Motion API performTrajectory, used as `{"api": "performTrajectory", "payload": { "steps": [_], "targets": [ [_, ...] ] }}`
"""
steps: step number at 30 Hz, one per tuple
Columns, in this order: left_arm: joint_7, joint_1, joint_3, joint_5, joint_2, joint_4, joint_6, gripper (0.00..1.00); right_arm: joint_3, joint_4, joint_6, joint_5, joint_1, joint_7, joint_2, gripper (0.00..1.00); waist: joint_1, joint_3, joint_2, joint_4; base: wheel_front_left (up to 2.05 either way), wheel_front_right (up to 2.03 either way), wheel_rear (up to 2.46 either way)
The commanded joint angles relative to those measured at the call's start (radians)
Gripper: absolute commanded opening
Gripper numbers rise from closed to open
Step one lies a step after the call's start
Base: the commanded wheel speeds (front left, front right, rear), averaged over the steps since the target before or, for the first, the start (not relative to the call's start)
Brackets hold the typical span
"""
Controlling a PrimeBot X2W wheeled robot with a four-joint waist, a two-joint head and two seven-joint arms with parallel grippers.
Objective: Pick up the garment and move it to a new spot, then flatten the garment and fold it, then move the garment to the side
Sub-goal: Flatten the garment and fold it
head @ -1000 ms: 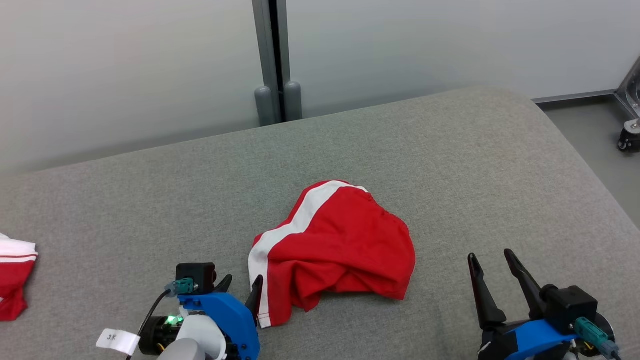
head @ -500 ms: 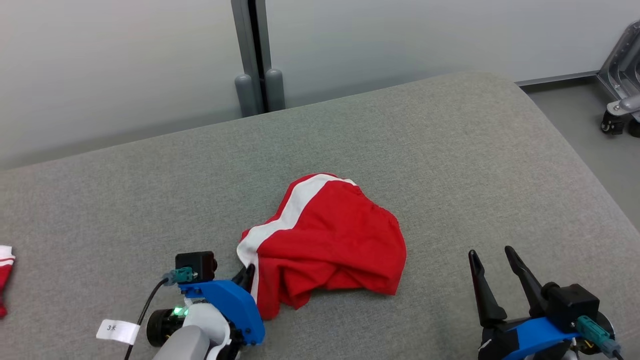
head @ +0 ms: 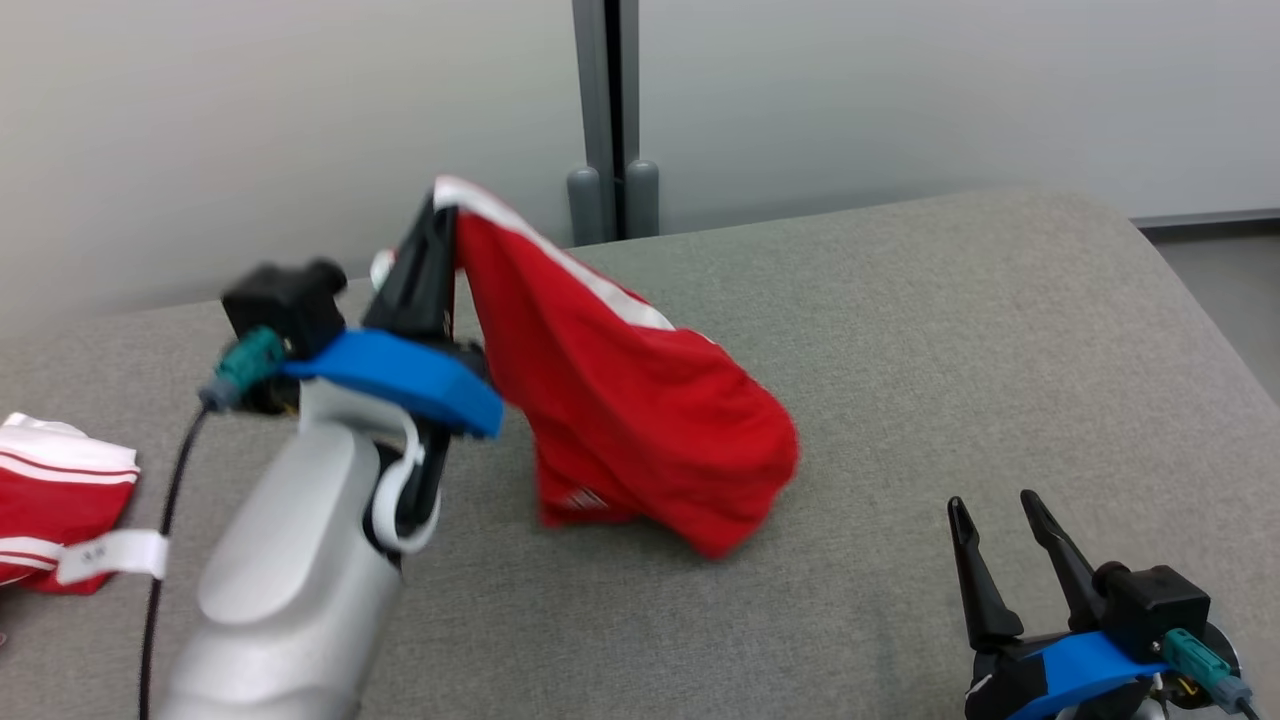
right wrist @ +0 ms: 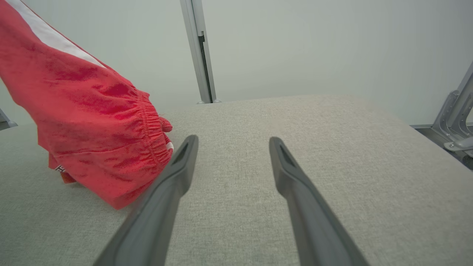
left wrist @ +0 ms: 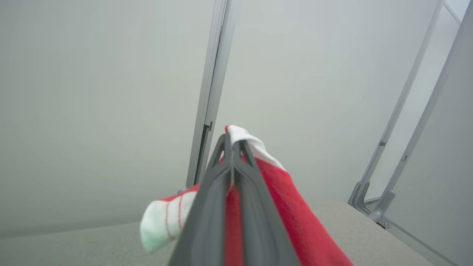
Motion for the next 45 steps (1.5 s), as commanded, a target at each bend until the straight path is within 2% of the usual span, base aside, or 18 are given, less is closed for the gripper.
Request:
{"api": "performTrajectory", "payload": {
  "steps": [1,6,10,17,18,19,26,32,37,45],
  "targets": [
    [-0.009,-0.059,0.006,0.016,0.013,-0.029,0.002,0.00,-0.001,-0.007,0.000,-0.007,0.003,0.004,-0.003,1.00,0.0000,-0.015,0.0000,0.016,0.00,0.00,0.00],
    [0.000,-0.172,-0.001,0.060,0.032,-0.095,0.020,0.00,0.001,-0.013,0.000,-0.004,0.018,0.011,-0.003,1.00,0.0000,-0.026,0.0000,0.026,0.00,0.00,0.00],
    [0.027,-0.195,-0.023,0.078,0.032,-0.120,0.023,0.00,0.006,-0.014,0.000,0.001,0.020,0.009,-0.003,1.00,0.0000,-0.026,0.0000,0.025,0.00,0.00,0.00],
    [0.103,-0.061,-0.127,0.060,-0.022,-0.083,0.001,0.00,0.006,-0.012,0.000,0.012,0.021,0.003,-0.003,1.00,0.0000,-0.013,0.0000,0.022,0.00,0.00,0.00],
    [0.116,-0.036,-0.151,0.056,-0.033,-0.067,-0.009,0.12,0.005,-0.011,0.000,0.012,0.019,0.002,-0.003,1.00,0.0000,-0.011,0.0000,0.022,0.00,0.00,0.00],
    [0.126,-0.014,-0.172,0.051,-0.043,-0.055,-0.016,1.00,0.004,-0.010,0.000,0.013,0.017,0.002,-0.003,1.00,0.0000,-0.009,0.0000,0.022,0.00,0.00,0.00],
    [0.106,0.125,-0.253,0.005,-0.081,0.000,-0.042,1.00,-0.002,-0.008,0.000,0.008,0.012,0.008,-0.003,1.00,0.0000,-0.011,0.0000,0.033,0.00,0.00,0.00],
    [0.031,0.212,-0.249,-0.022,-0.069,-0.019,-0.044,1.00,-0.007,-0.012,0.000,-0.001,0.023,0.013,-0.003,1.00,0.0000,-0.022,0.0000,0.067,0.00,0.00,0.00],
    [-0.039,0.286,-0.195,-0.022,-0.028,-0.064,-0.019,1.00,-0.007,-0.019,0.000,-0.002,0.027,0.021,-0.003,1.00,0.0000,-0.034,0.0000,0.089,0.00,0.00,0.00],
    [-0.061,0.434,-0.057,0.031,0.042,-0.172,0.062,1.00,-0.010,-0.023,0.000,0.000,0.038,0.023,-0.003,1.00,0.0000,-0.040,0.0000,0.101,0.00,0.00,0.00]
  ]
}}
